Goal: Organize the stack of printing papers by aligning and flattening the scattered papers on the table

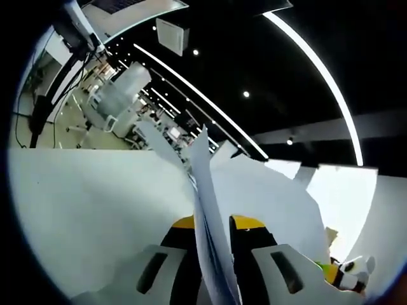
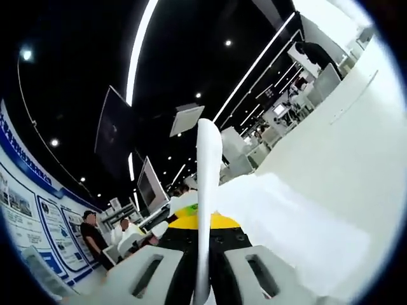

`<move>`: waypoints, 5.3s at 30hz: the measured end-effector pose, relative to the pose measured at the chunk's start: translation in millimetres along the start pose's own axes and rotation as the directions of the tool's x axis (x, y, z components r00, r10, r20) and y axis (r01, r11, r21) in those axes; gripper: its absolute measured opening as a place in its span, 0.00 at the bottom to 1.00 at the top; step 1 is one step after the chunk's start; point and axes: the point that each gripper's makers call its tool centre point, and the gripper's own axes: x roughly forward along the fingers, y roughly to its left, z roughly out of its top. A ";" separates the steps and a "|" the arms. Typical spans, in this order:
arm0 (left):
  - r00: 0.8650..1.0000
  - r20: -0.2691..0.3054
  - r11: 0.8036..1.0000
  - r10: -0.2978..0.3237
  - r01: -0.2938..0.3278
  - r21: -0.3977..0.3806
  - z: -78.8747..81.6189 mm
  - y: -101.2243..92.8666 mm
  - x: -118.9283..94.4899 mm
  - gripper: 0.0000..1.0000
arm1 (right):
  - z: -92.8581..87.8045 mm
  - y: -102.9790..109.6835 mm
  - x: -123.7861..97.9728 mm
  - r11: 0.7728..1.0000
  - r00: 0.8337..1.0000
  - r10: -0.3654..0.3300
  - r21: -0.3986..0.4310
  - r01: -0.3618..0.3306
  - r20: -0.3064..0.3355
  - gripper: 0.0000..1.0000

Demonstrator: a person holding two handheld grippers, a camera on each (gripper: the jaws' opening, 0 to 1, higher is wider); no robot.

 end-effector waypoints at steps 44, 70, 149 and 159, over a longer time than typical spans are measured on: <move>1.000 0.012 0.996 0.018 -0.019 0.091 1.1 0.7 -3.1 0.06 | 121.0 -24.3 -65.6 0.948 0.942 -0.146 -0.229 0.220 0.303 0.38; 0.998 -0.067 0.992 0.006 0.002 0.128 -15.7 -6.4 2.0 0.06 | 90.0 -90.5 -76.9 0.926 0.953 -0.271 -0.233 0.296 0.136 0.45; 0.610 -0.065 0.613 -0.789 0.777 -0.142 -57.0 -199.6 -40.2 0.06 | 98.5 -48.0 -94.0 0.906 0.894 0.424 0.080 -0.416 -0.145 0.60; 0.575 -0.064 0.574 -0.815 0.790 -0.217 -62.2 -211.8 -47.0 0.06 | 72.0 -17.4 -104.9 0.839 0.799 0.545 0.165 -0.519 -0.254 0.34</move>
